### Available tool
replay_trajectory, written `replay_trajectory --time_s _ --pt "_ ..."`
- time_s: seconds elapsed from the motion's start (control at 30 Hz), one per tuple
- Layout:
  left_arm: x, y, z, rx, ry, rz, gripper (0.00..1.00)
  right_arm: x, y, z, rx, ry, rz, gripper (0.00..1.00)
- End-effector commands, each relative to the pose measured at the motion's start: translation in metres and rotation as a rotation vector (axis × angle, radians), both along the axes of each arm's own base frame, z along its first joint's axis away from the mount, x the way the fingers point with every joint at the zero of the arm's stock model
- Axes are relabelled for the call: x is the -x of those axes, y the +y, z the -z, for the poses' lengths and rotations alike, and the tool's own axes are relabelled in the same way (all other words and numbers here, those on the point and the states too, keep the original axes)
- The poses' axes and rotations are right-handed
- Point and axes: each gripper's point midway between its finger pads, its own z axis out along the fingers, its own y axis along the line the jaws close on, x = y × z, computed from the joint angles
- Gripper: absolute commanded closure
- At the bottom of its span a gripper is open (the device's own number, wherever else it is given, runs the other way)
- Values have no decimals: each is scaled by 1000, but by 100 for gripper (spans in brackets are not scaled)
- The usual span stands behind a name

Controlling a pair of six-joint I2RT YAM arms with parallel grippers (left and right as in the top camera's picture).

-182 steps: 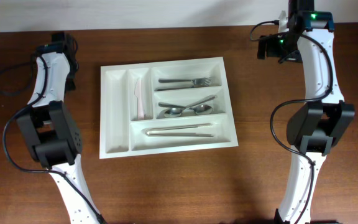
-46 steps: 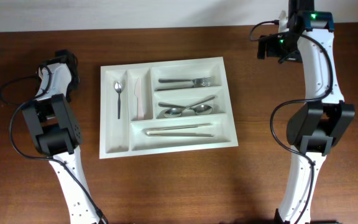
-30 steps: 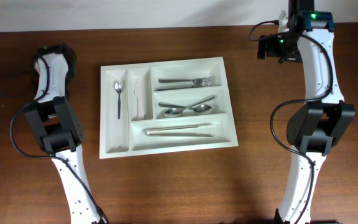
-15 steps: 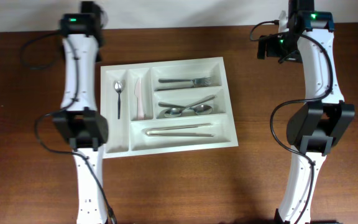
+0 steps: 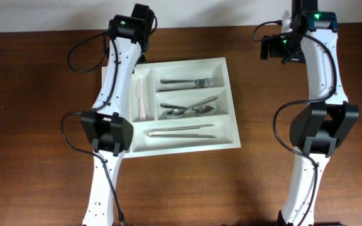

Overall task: Pack container
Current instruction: 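Lift the second spoon and carry it over the left compartment, then lower the spoon beside the first spoon and open the left gripper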

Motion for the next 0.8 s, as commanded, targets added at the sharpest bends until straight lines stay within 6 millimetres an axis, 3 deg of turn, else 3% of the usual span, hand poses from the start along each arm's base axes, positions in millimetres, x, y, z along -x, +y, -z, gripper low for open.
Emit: replay_trajectory --time_s 0.0,0.17,0.33,0.53,0.77 --pt "1 6 25 59 28 -81 98 0 -4 -2 -2 -6 1 1" --pt "5 4 48 116 78 -106 98 0 -4 -2 -2 -6 1 1" --pt "5 2 53 131 87 -105 97 0 -4 -2 -2 -6 1 1" --pt "3 1 53 134 81 -105 47 0 -4 -2 -2 -6 1 1" --pt "4 1 46 131 80 -88 44 0 -4 -2 -2 -6 1 1"
